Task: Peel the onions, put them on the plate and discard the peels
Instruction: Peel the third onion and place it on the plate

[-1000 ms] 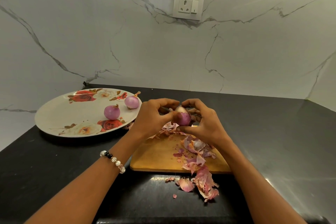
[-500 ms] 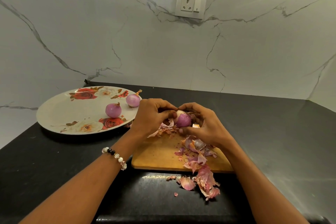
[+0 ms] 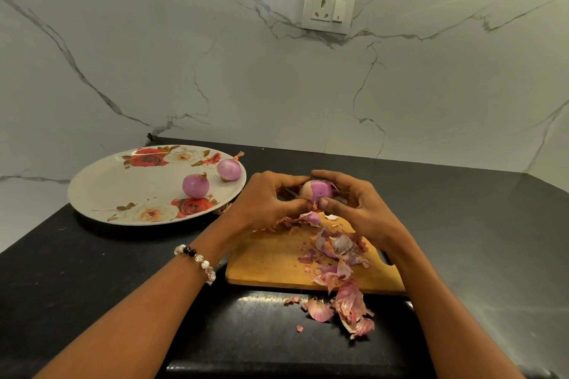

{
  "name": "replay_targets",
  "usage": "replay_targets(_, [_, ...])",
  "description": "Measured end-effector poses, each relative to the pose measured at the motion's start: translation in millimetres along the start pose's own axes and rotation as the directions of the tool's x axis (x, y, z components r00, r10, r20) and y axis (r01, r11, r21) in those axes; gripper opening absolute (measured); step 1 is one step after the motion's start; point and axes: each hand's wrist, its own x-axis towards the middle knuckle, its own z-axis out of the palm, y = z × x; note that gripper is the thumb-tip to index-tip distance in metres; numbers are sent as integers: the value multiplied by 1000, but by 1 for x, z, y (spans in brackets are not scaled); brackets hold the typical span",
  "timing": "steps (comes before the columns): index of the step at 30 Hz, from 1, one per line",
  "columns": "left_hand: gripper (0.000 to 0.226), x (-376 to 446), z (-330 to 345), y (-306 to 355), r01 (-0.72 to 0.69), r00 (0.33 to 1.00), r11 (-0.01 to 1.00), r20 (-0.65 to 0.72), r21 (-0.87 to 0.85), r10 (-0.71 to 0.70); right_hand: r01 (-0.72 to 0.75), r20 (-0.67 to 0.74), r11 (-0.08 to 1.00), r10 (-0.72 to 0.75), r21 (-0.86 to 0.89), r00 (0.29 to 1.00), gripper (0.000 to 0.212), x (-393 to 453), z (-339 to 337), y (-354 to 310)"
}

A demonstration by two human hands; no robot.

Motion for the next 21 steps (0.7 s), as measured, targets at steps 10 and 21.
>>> replay_targets(10, [24, 0, -1, -1, -4, 999, 992, 40, 126, -1, -89, 7, 996, 89, -10, 996, 52, 1, 2, 1])
replay_targets(21, [10, 3, -1, 1, 107, 977, 988, -174, -109, -125, -71, -105, 978, 93, 197, 990, 35, 4, 2, 4])
